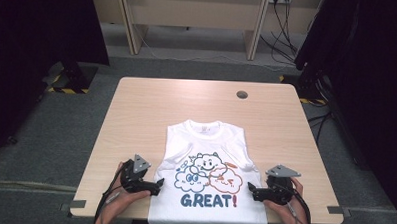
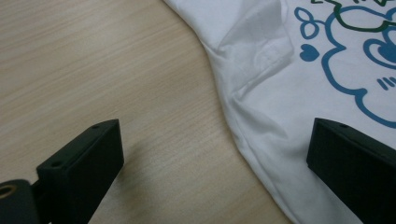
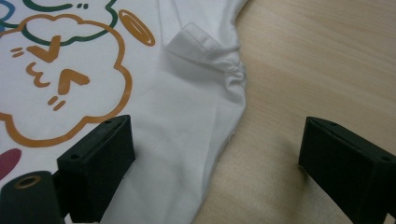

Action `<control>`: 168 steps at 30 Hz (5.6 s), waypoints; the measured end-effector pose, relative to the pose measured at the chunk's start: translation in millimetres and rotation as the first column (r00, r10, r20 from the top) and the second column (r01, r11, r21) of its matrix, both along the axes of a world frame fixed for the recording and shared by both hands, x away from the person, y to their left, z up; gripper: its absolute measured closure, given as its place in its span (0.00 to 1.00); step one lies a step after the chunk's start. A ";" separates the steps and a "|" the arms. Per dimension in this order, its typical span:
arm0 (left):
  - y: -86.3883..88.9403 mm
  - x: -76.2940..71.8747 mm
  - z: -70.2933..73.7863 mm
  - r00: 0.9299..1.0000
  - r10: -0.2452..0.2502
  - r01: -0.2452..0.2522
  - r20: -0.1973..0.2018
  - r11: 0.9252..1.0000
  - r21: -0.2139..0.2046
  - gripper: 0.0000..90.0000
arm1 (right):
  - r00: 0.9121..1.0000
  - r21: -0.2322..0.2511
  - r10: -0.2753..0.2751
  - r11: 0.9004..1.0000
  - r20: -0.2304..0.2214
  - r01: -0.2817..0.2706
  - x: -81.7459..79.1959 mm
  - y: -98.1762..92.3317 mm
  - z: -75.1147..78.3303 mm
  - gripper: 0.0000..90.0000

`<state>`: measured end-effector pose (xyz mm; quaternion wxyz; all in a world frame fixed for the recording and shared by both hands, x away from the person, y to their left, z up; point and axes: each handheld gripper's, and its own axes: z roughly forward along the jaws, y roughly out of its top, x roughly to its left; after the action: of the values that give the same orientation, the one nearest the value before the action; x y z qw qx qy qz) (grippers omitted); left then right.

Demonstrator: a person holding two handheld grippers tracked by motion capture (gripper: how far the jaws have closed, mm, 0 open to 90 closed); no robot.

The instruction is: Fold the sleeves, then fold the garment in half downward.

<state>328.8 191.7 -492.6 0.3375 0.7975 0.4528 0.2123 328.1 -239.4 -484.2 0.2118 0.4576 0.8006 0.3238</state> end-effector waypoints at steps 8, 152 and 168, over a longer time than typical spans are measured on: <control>7.4 23.4 -1.0 0.996 0.082 -0.082 -0.026 0.996 -0.028 0.02 | 1.000 -0.025 -0.029 0.999 0.010 0.029 16.8 8.9 1.5 0.11; -1.0 38.8 17.7 0.998 0.054 -0.051 0.025 0.993 -0.107 0.16 | 0.998 0.171 -0.045 0.985 0.037 0.038 44.7 3.6 17.7 0.12; -13.8 82.8 17.2 0.996 0.088 -0.090 -0.024 0.990 -0.107 0.12 | 0.996 0.191 -0.088 0.978 0.000 0.086 85.9 19.7 14.4 0.15</control>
<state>411.6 177.8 -475.4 0.3657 0.7593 0.5019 0.1945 414.0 -219.7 -469.8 0.1842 0.5091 0.7442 0.3913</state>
